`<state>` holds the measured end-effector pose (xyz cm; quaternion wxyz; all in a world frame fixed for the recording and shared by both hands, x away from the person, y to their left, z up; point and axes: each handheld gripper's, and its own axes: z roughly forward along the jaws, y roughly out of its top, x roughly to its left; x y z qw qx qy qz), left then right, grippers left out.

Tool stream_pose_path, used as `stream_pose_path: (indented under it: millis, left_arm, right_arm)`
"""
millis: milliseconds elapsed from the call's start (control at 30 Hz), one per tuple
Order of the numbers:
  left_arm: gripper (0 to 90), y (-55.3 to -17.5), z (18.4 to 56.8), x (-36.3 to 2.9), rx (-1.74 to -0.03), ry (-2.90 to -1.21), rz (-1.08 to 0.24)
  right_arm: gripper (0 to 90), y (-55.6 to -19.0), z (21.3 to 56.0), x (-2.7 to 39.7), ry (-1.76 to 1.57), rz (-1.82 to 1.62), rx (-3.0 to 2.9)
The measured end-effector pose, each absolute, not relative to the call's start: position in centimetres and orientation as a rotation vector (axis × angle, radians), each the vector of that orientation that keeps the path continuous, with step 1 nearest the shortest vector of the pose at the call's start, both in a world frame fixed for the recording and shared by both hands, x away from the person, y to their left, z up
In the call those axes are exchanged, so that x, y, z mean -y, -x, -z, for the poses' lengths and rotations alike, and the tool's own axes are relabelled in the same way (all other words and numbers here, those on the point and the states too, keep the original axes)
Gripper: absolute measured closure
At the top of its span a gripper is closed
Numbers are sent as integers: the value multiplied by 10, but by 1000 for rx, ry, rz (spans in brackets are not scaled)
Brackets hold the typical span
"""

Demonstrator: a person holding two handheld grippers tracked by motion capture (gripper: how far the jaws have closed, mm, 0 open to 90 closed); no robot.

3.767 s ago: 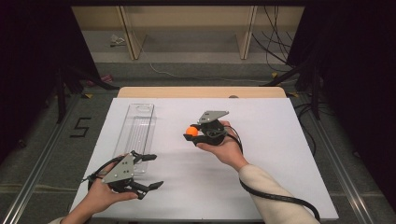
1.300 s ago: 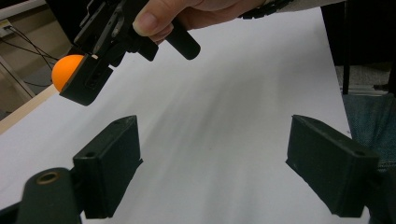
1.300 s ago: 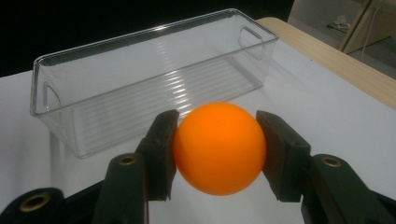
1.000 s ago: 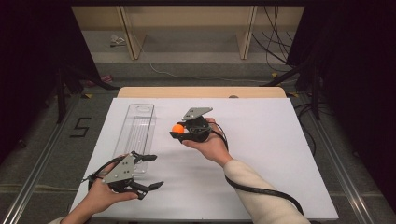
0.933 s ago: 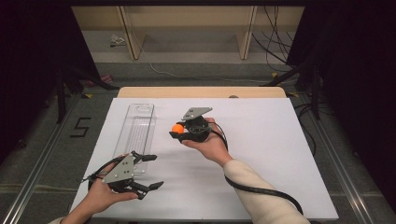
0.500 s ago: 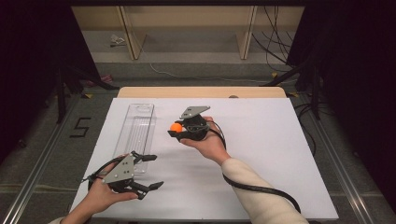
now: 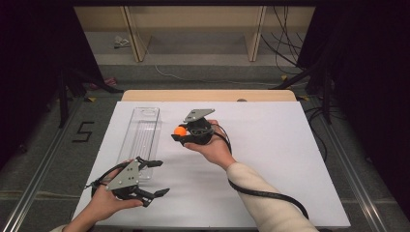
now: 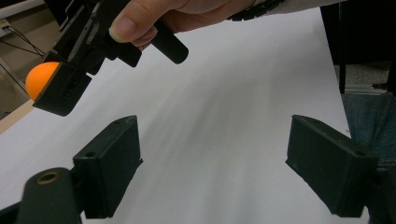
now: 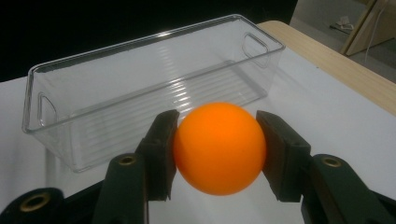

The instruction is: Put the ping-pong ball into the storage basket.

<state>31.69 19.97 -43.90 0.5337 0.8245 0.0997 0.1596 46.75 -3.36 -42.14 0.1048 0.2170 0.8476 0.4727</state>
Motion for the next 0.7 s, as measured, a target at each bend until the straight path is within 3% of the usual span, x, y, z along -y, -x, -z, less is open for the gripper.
stream_pose_path:
  millis: [700]
  left_arm:
    - [172,-317,439,-199,-234,-1967,-379]
  right_arm:
    - [515,-472,416,26,-627,-1388,-2506]
